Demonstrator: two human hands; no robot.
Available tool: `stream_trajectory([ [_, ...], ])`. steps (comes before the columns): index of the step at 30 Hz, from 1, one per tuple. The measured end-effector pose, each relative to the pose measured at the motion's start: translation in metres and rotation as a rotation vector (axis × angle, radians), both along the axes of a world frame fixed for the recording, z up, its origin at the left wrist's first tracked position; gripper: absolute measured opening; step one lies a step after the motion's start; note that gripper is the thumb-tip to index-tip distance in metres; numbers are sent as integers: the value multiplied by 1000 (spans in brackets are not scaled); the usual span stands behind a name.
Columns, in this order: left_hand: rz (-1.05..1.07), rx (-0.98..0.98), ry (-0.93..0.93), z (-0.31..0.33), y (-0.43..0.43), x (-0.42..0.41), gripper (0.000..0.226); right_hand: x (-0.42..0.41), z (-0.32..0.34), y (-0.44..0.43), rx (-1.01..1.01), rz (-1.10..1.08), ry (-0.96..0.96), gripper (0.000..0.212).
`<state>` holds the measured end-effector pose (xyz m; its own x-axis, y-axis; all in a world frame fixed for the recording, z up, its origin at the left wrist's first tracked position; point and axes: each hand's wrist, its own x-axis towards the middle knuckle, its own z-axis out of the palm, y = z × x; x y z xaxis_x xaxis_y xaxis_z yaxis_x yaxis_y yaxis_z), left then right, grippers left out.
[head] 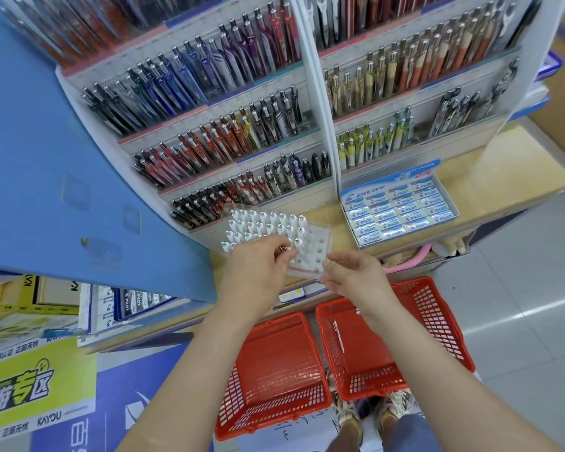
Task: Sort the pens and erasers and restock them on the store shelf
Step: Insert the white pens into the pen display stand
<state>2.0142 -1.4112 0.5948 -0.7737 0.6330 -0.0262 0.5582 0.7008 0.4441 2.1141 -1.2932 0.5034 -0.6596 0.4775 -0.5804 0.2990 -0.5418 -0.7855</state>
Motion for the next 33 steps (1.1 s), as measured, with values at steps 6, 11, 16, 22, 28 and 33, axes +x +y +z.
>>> stream_trajectory([
  [6, -21, 4, 16, -4, 0, -4, 12, 1, -7, -5, 56, -1, -38, 19],
  [11, -76, -31, 87, -14, 1, -1, 8, -1, -5, -5, 98, -3, -34, 33],
  [16, -112, -85, 154, -15, 2, -1, 12, -4, -6, -5, 188, 37, -73, 37],
  [22, -48, -70, 70, -7, 0, 2, 23, 13, -2, 12, 465, 230, -98, 20],
  [28, -74, 170, 87, 8, -25, 20, 15, 76, 0, 42, 966, 438, -245, 3],
  [33, -130, 172, -5, -9, -51, 50, 18, 131, -5, 56, 1072, 566, -471, 12],
])
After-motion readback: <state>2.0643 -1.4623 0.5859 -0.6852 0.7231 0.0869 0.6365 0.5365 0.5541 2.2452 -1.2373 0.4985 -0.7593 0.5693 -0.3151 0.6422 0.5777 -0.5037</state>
